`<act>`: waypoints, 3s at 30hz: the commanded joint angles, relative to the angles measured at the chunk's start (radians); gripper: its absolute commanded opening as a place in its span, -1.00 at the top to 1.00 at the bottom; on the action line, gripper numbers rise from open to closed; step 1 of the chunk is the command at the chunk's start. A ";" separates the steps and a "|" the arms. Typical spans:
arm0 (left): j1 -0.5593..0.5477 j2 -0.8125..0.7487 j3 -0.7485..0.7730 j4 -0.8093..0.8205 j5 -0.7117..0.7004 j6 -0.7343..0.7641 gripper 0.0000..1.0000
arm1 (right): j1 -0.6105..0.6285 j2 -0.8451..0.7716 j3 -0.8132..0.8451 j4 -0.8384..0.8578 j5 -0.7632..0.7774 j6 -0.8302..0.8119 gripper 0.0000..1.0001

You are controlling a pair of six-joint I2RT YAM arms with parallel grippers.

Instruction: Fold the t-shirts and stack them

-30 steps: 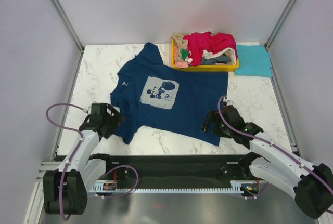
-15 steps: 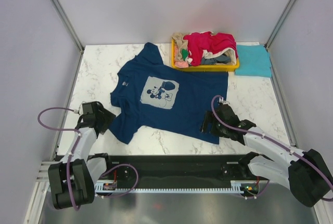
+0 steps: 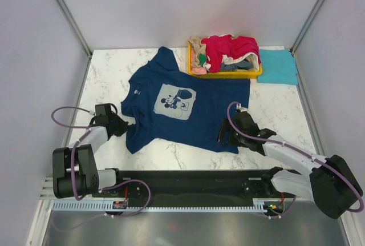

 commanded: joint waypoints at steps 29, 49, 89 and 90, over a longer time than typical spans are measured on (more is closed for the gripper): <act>-0.038 -0.964 0.208 -0.769 0.009 -0.087 0.96 | 0.046 -0.406 -0.152 -0.356 0.043 0.231 -0.93; -0.036 -0.981 0.234 -0.784 0.021 -0.035 0.96 | 0.104 -0.410 -0.149 -0.357 0.080 0.255 0.95; -0.059 -0.086 0.622 -0.574 0.106 0.272 0.96 | -0.182 -0.170 0.295 -0.315 0.229 -0.007 1.00; -0.065 -0.070 0.645 -0.562 0.097 0.265 0.96 | -0.193 -0.145 0.293 -0.302 0.223 -0.013 1.00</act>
